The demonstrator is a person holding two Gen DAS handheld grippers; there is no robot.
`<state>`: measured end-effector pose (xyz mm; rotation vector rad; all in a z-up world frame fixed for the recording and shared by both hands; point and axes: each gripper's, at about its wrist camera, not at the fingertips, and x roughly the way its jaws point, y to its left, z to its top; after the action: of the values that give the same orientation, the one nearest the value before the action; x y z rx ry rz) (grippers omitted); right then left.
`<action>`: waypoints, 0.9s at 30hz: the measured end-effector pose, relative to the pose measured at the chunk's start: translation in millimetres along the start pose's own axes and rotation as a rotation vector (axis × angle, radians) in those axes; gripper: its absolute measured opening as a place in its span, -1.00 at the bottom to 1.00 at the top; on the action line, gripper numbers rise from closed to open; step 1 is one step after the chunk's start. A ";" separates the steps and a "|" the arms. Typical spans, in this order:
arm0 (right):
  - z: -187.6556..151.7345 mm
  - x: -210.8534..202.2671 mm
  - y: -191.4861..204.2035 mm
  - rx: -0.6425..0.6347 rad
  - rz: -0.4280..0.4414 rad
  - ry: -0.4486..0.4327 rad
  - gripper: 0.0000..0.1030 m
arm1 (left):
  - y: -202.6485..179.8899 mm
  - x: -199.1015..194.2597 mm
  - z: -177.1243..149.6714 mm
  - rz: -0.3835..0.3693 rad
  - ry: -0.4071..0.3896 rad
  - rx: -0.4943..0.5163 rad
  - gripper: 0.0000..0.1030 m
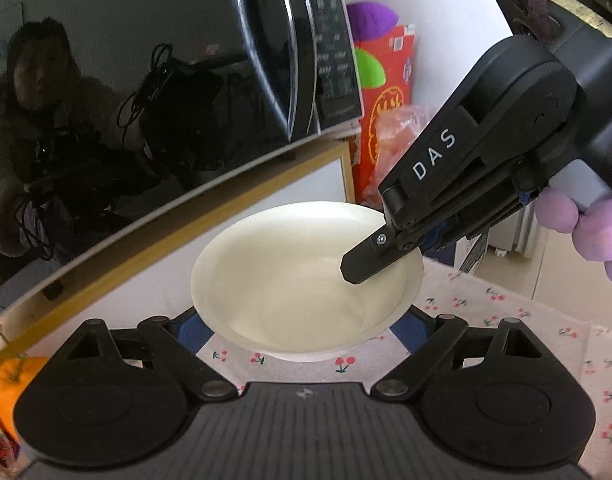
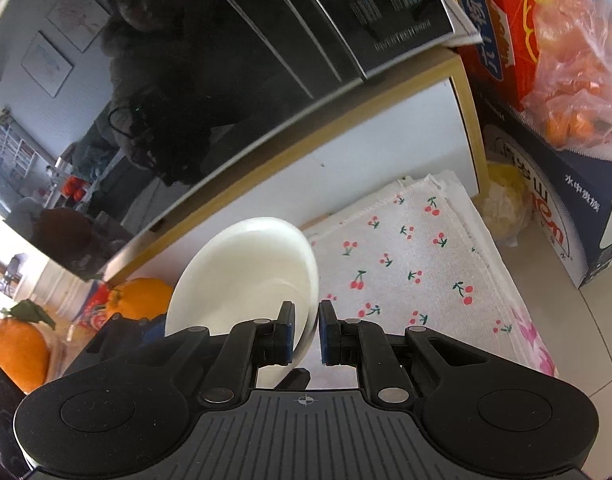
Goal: Organize plates and bowls
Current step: 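Carry the small white bowl with the right gripper toward the cream bowl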
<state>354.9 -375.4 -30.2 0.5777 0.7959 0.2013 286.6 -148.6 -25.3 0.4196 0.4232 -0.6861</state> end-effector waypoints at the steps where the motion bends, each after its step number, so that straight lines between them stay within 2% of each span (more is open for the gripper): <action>1: -0.4 -4.7 2.7 -0.003 -0.001 -0.002 -0.76 | -0.7 -7.1 1.9 0.000 -0.004 0.000 0.74; 11: -15.3 -53.5 31.2 -0.034 -0.004 -0.018 -0.76 | -20.0 -57.3 18.4 0.007 -0.025 0.002 0.74; 27: -58.8 -126.6 59.0 -0.040 0.011 -0.029 -0.76 | -48.8 -114.9 20.9 0.002 -0.030 -0.019 0.74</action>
<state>227.5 -350.4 48.0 0.5464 0.7594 0.2177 178.3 -134.3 38.6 0.3912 0.4011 -0.6855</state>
